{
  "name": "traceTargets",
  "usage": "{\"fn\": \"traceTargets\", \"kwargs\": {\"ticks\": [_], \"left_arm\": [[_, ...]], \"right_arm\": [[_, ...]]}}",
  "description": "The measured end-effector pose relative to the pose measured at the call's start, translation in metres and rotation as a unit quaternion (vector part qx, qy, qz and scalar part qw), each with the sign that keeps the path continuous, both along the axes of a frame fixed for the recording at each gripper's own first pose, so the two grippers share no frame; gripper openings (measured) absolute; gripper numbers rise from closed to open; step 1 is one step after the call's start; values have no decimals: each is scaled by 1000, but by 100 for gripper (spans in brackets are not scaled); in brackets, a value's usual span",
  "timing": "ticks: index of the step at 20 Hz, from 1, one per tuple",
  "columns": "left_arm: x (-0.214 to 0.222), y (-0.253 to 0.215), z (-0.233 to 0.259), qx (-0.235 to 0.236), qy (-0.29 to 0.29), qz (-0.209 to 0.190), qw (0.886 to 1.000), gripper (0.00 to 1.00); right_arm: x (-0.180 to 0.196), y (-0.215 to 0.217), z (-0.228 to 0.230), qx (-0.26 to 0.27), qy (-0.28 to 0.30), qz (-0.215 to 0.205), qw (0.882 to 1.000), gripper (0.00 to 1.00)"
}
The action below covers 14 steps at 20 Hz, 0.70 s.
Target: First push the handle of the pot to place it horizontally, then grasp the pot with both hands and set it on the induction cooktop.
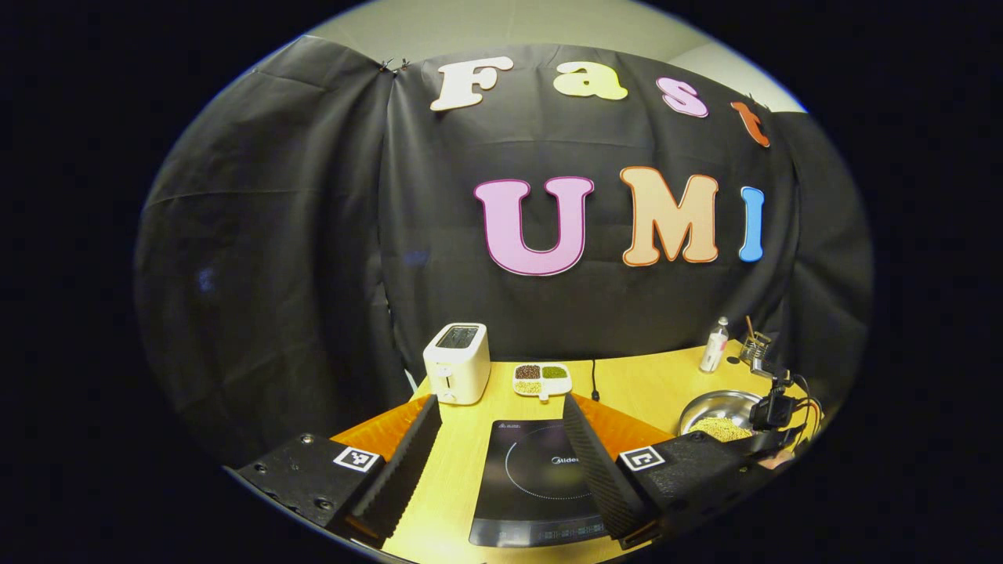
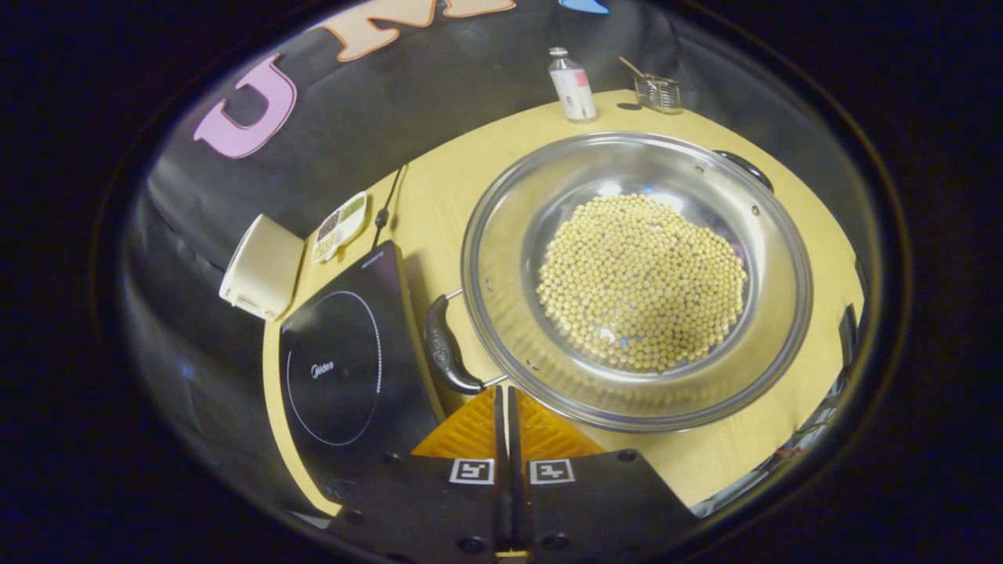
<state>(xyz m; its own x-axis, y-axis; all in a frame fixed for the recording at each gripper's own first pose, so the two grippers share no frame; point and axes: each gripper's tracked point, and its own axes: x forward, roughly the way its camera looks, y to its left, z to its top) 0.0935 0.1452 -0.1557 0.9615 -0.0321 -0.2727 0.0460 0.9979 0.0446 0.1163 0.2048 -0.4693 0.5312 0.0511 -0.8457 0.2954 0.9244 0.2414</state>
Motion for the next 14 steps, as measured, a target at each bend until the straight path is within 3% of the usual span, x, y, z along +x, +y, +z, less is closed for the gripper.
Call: {"fn": "traceTargets", "kwargs": {"ticks": [6, 11, 14], "left_arm": [[-2, 0, -15, -7, 23, 1, 1000, 96], [0, -14, -28, -23, 42, -17, 999, 96], [2, -26, -37, -34, 58, -31, 997, 96]], "right_arm": [[8, 1, 0, 8, 1, -7, 1000, 2], [-9, 4, 25, 27, -12, 24, 999, 0], [-24, -9, 45, 37, -19, 31, 999, 36]]}}
